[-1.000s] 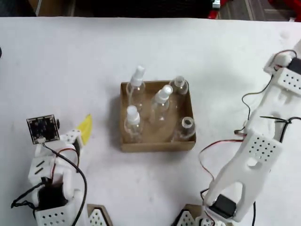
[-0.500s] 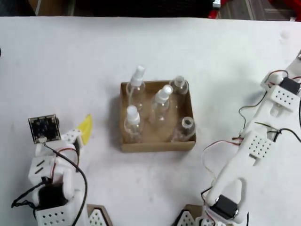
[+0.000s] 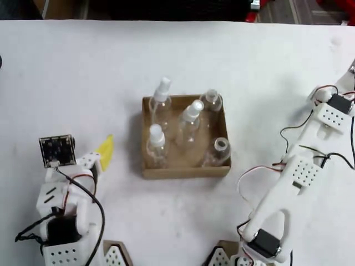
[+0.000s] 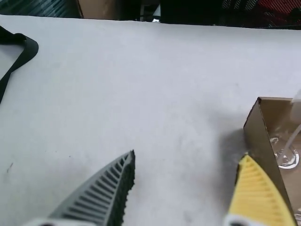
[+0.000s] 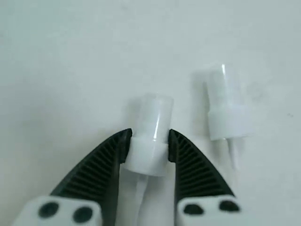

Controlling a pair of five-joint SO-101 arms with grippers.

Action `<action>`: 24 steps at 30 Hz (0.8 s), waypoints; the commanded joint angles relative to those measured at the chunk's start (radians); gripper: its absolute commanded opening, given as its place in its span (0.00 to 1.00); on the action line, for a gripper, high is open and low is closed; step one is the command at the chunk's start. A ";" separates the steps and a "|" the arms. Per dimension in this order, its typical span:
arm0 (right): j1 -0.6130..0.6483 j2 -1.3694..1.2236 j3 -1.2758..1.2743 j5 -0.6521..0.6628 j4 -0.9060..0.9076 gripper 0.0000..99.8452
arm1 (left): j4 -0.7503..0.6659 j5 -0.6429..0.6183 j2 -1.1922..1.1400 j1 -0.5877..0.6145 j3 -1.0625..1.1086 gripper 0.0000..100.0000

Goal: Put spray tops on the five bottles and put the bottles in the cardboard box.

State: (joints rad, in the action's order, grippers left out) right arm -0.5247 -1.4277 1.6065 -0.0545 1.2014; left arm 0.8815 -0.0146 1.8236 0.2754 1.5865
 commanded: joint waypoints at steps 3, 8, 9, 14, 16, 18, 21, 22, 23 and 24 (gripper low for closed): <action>0.051 0.309 0.060 -0.012 0.185 0.02 | -0.020 0.012 0.008 -0.015 -0.015 0.32; 0.137 0.639 0.060 -0.012 0.367 0.02 | 0.086 -0.043 0.008 -0.019 -0.155 0.32; 0.163 0.700 0.060 -0.012 0.400 0.02 | 0.112 -0.044 0.008 -0.036 -0.193 0.33; 0.334 0.970 0.058 -0.014 0.529 0.02 | 0.183 -0.046 0.008 -0.222 -0.391 0.37; 0.406 1.055 0.058 -0.014 0.530 0.02 | 0.209 -0.046 0.008 -0.308 -0.488 0.37; 0.479 1.132 0.058 -0.046 0.532 0.02 | 0.244 -0.048 0.008 -0.387 -0.592 0.37; 0.618 1.237 0.055 -0.083 0.535 0.01 | 0.287 -0.049 0.008 -0.496 -0.729 0.37; 0.668 1.271 0.041 -0.083 0.535 0.01 | 0.296 -0.051 0.008 -0.530 -0.763 0.37; 0.723 1.308 0.012 -0.083 0.535 0.01 | 0.304 -0.064 0.008 -0.561 -0.793 0.37; 0.774 1.346 -0.025 -0.083 0.535 0.01 | 0.308 -0.091 0.008 -0.587 -0.815 0.37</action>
State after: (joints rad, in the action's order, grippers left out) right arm 0.0552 -0.2401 1.6172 -0.1189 1.7062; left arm 1.1638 -0.0468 1.8343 -0.1864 0.9160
